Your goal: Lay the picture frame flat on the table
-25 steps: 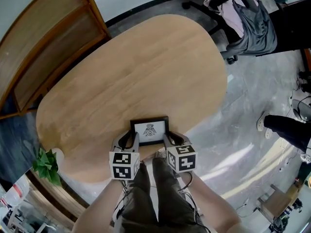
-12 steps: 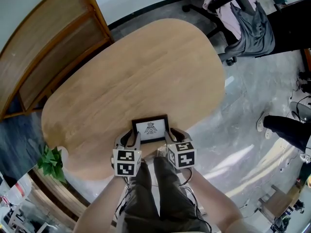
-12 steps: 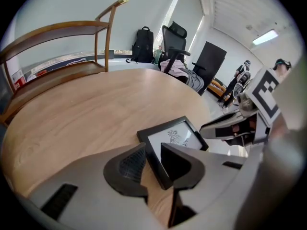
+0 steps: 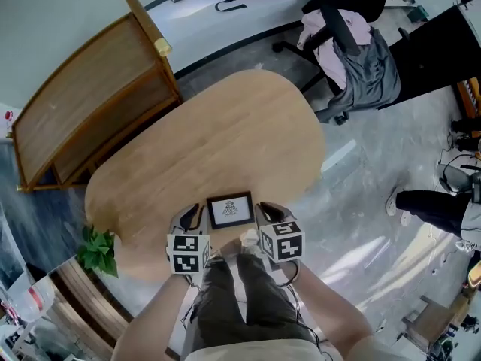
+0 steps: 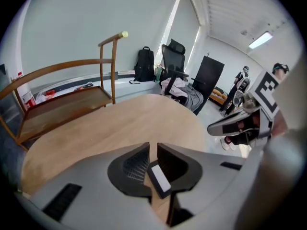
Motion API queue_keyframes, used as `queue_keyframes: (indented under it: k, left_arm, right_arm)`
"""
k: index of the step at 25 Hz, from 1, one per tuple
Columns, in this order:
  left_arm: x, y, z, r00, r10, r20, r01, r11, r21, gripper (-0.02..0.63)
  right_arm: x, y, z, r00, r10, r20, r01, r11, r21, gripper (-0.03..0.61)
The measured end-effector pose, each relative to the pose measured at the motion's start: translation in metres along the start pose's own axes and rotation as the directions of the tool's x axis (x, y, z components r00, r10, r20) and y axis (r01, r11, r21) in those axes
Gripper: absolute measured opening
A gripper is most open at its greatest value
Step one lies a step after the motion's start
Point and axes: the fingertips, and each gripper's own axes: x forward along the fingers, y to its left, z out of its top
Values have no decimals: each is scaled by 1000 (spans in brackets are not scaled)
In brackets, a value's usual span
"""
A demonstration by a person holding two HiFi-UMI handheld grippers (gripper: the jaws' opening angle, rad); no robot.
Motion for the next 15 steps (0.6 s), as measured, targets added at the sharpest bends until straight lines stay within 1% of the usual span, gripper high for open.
queue_keyframes:
  k: [3, 6, 11, 15]
  left_arm:
    - [-28, -14, 37, 998, -40, 39, 39, 999, 13, 49]
    - [-64, -27, 76, 993, -57, 101, 52, 997, 49, 48]
    - [-130, -38, 140, 974, -42, 222, 20, 995, 99, 40]
    - [-181, -40, 179, 953, -31, 303, -8, 992, 124, 31]
  right_arm:
    - [-33, 13, 34, 999, 13, 50, -13, 1000, -13, 21]
    - [-69, 30, 71, 993, 33, 112, -27, 998, -55, 20]
    - [-135, 60, 132, 970, 77, 231, -50, 991, -122, 17]
    - [-192, 87, 174, 938, 115, 327, -63, 984, -165, 15]
